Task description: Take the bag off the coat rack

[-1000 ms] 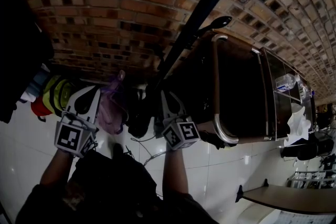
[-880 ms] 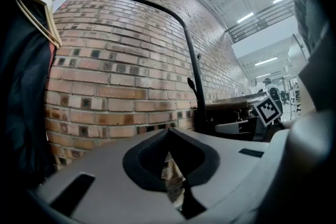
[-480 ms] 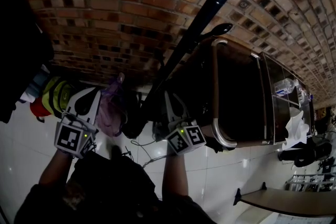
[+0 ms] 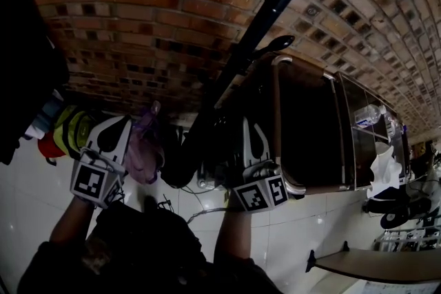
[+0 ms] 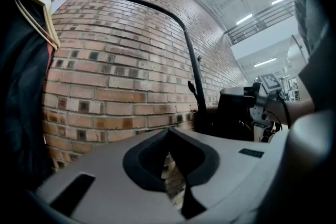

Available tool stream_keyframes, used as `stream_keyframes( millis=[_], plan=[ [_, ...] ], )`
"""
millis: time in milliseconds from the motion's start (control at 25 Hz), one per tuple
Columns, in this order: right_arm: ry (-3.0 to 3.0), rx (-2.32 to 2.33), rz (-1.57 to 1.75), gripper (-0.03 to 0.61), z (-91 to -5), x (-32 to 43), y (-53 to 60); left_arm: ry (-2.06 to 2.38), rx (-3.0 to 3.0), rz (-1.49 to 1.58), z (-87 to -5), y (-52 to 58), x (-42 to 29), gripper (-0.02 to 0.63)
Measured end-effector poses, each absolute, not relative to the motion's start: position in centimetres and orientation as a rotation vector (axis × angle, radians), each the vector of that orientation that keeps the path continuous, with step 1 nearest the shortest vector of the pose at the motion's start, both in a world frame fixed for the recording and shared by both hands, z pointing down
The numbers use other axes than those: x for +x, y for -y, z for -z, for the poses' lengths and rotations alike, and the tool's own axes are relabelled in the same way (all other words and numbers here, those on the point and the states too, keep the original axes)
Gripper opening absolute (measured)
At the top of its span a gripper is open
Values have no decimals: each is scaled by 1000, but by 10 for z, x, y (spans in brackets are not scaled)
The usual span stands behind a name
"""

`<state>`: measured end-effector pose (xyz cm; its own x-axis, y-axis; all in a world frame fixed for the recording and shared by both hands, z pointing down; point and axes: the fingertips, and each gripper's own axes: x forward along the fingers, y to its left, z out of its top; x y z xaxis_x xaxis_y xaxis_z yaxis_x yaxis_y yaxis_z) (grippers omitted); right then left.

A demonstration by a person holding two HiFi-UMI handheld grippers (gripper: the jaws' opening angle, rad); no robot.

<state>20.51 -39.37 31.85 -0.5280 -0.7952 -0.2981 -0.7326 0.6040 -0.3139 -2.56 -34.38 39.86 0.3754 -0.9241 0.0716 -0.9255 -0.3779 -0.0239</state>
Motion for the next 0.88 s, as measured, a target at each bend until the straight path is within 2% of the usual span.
stream_keyframes(
  millis=[200, 880],
  plan=[
    [-2503, -1251, 145, 26, -312, 201, 379, 1731, 2606, -104, -394, 342, -22, 35],
    [-2506, -1271, 242, 26, -342, 192, 292, 1656, 2645, -59, -401, 297, -22, 35]
  ],
)
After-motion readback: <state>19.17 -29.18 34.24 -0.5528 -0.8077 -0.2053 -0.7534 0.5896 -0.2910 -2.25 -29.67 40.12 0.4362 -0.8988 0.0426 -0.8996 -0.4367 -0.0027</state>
